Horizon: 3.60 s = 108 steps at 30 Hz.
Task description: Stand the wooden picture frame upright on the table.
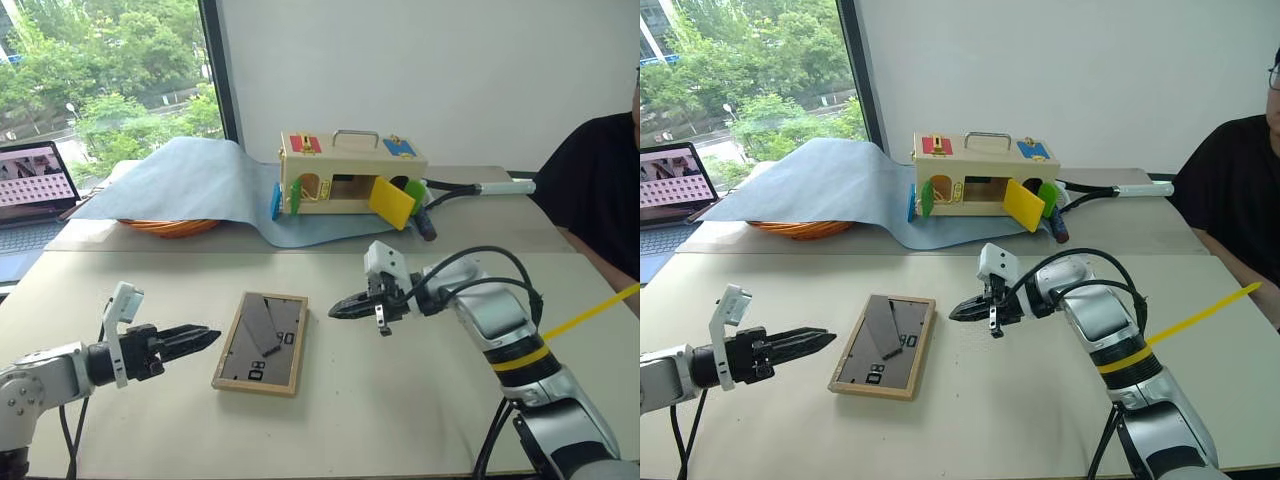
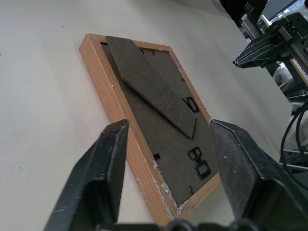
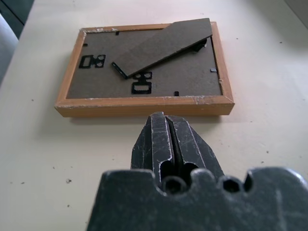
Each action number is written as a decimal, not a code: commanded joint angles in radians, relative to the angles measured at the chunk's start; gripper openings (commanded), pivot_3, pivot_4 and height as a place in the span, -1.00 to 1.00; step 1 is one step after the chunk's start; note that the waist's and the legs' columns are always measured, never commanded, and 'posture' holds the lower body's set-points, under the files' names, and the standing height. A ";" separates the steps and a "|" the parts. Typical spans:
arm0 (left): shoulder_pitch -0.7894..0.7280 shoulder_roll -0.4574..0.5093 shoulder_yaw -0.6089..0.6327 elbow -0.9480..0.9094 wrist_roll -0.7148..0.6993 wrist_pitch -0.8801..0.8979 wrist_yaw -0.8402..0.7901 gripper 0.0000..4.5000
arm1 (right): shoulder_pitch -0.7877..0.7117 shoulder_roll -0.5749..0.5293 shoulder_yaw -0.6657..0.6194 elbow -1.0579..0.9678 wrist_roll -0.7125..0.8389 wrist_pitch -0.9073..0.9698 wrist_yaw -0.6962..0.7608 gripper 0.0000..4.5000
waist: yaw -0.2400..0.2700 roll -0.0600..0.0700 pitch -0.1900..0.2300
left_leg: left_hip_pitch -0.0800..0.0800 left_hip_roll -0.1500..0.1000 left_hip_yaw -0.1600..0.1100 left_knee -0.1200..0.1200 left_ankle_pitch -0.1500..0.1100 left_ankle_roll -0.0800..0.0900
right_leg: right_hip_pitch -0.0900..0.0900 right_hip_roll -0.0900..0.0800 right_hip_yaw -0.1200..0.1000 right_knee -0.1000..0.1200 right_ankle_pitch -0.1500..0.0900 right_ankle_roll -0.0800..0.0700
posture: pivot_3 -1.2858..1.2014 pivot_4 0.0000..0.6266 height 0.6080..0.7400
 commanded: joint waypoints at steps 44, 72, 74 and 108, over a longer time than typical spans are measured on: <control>-0.156 -0.115 -0.217 0.251 -0.561 0.284 0.646 0.01 | 0.164 0.125 0.220 0.075 -0.291 -0.307 -0.141 -1.00 | 0.000 -0.002 -0.008 | 0.012 -0.001 -0.003 0.000 -0.002 -0.001 | 0.006 0.000 0.000 -0.001 -0.002 0.000 | 0.03 -0.52 -0.10; -0.294 -0.041 -0.307 0.326 -0.762 0.175 0.557 -0.50 | -0.083 0.152 -0.144 -0.128 0.278 0.353 -0.159 -0.02 | 0.010 -0.006 -0.002 | -0.001 -0.004 -0.008 -0.008 -0.002 -0.002 | 0.000 0.000 -0.002 -0.004 -0.001 -0.005 | 0.03 -0.52 -0.10; -0.308 -0.039 -0.313 0.332 -0.748 0.183 0.542 -0.50 | -0.079 0.155 -0.115 -0.115 0.268 0.340 -0.166 0.25 | 0.010 -0.006 -0.002 | -0.001 -0.003 -0.008 -0.009 -0.002 -0.003 | -0.001 0.000 -0.002 -0.005 -0.001 -0.006 | 0.03 -0.52 -0.10; -0.361 -0.042 -0.317 0.355 -0.654 0.233 0.460 -0.50 | -0.011 0.176 0.012 -0.107 0.205 0.087 -0.087 0.98 | 0.003 -0.006 -0.002 | 0.000 -0.004 -0.009 -0.012 -0.001 -0.003 | 0.000 0.000 -0.004 -0.006 -0.001 -0.006 | 0.03 -0.52 -0.10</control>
